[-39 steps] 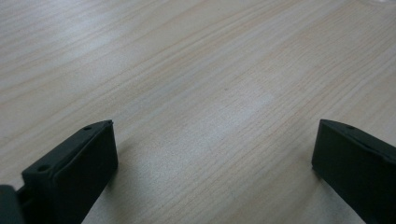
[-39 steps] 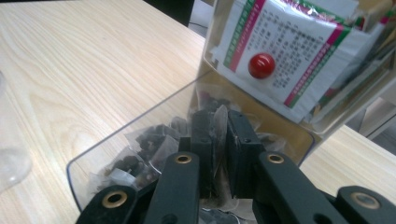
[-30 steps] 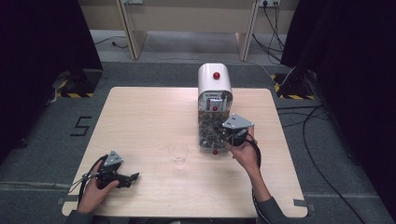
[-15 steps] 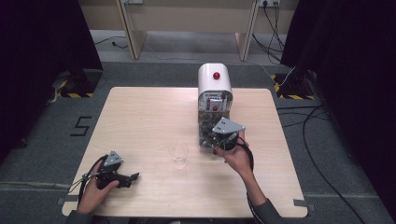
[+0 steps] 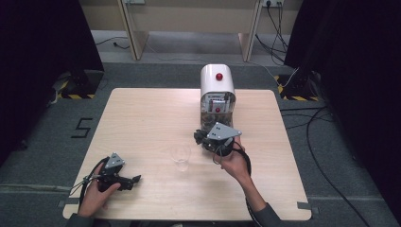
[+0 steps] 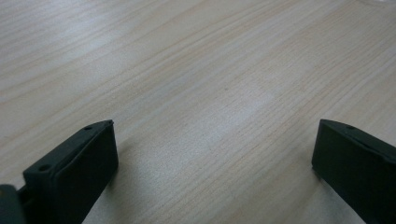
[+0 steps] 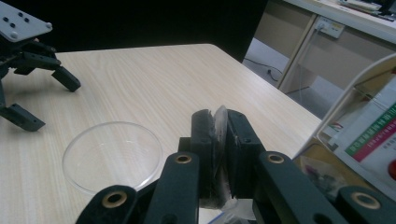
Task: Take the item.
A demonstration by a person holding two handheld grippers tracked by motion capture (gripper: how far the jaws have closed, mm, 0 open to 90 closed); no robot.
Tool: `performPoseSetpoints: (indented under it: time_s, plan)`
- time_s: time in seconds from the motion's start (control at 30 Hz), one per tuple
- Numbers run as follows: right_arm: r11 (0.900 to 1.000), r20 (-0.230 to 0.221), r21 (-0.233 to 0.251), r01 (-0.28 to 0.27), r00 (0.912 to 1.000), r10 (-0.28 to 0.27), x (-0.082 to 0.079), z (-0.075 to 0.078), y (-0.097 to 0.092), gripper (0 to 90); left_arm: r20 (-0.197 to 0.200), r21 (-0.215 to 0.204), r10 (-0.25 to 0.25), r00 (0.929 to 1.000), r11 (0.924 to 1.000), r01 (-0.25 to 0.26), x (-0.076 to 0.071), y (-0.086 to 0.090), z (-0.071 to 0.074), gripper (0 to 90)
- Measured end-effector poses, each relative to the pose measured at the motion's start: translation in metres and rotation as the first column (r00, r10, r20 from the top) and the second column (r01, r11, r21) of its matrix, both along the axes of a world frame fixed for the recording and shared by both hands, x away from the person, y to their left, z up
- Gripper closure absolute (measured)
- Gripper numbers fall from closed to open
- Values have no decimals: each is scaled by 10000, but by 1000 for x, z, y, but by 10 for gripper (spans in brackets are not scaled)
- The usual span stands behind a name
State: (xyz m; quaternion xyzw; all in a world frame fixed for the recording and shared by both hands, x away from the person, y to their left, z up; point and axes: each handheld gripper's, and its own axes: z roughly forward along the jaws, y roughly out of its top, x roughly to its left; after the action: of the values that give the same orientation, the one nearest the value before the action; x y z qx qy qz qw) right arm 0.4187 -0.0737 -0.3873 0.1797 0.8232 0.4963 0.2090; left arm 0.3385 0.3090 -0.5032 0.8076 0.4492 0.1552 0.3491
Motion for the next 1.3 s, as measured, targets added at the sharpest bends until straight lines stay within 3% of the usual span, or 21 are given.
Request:
performPoseSetpoints:
  time_s: [1.3]
  plan:
    - [9911,-173,-411,-1267,9919,1261,-19,-16,40,833,-12,-4,-15,10000,10000,15,0,0,0,0]
